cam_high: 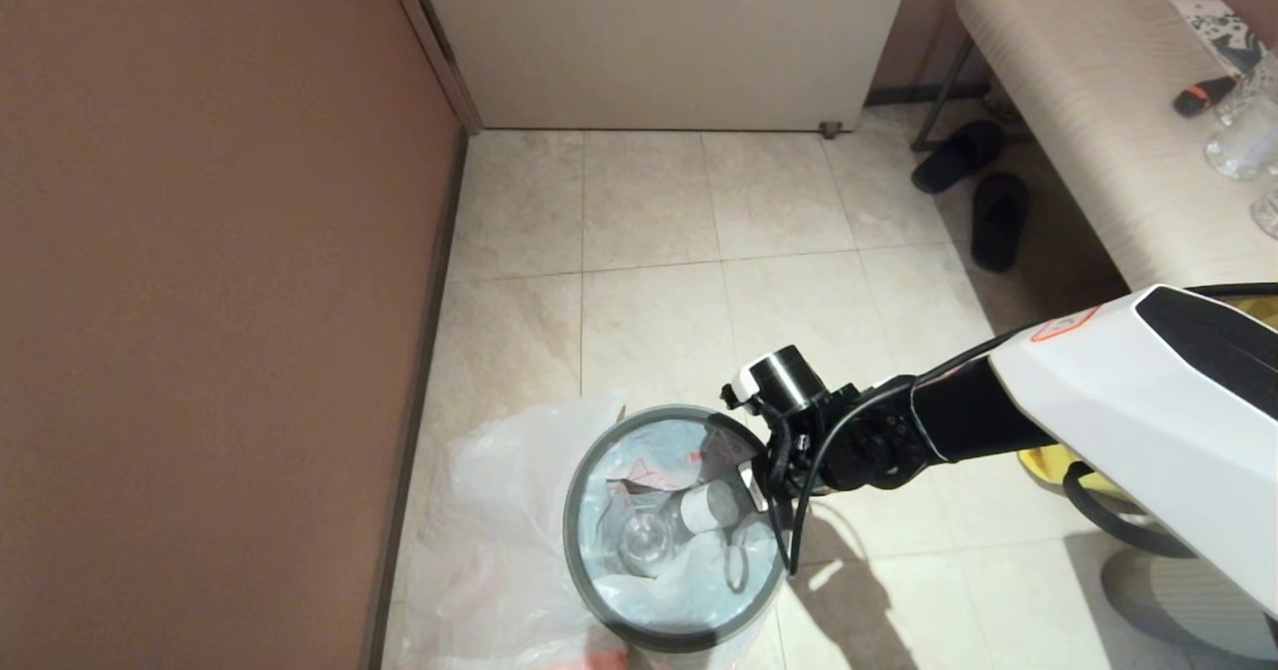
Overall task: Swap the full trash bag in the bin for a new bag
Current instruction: Place the trash can ring on the floor
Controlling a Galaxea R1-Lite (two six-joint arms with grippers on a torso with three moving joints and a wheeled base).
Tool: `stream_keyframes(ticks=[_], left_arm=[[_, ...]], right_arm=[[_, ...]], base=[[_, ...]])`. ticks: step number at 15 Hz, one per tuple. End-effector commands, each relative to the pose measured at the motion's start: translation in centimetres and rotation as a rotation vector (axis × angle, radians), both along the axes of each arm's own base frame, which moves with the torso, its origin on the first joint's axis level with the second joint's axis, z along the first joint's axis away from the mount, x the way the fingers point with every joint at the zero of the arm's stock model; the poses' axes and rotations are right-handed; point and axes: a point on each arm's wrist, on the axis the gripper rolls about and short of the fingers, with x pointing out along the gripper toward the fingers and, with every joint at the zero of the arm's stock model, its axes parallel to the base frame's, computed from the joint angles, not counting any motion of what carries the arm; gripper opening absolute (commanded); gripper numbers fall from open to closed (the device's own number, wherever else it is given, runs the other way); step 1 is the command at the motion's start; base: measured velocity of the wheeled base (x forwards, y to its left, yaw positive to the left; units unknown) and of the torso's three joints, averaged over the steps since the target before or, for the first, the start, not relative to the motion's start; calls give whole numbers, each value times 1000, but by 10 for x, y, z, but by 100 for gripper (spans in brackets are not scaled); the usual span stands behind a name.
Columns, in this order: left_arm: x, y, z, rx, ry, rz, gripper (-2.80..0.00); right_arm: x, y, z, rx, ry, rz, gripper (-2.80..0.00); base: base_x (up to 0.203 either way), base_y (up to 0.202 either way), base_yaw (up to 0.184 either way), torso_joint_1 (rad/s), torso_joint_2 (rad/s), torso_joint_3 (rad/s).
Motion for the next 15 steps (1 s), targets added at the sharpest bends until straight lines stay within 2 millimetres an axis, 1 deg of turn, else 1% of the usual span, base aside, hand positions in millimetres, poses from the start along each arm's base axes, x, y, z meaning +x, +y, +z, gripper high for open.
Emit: stream_keyframes(ticks=[1,4,6,8,10,12,13,15], left_arm=[[0,0,0,-1,1,0,-280],[0,0,0,-1,1,0,-280],[0,0,0,-1,1,0,-280],[0,0,0,-1,1,0,-280],[0,0,0,-1,1,0,-280],[0,0,0,-1,1,0,-280],[0,0,0,-1,1,0,-280],[0,0,0,-1,1,0,-280]], right_arm=[[-3,-2,11,10,-19,2,-280],[-1,-2,18,24,-43,-1,-280],[0,-6,35,59,-77,-5,-280],[8,-4,32,62,-83,-9,-280],[12,-6,40,81,-105,-19,-280],[18,-7,33,90,-106,-25,-280],[25,-8,33,140,-135,-18,-280],[30,-7,33,247,-128,-13,-280]], base=[[0,0,0,0,0,0],[0,0,0,0,0,0],[0,0,0,0,0,0],[0,0,0,0,0,0],[0,0,0,0,0,0],[0,0,0,0,0,0],[0,0,0,0,0,0],[0,0,0,0,0,0]])
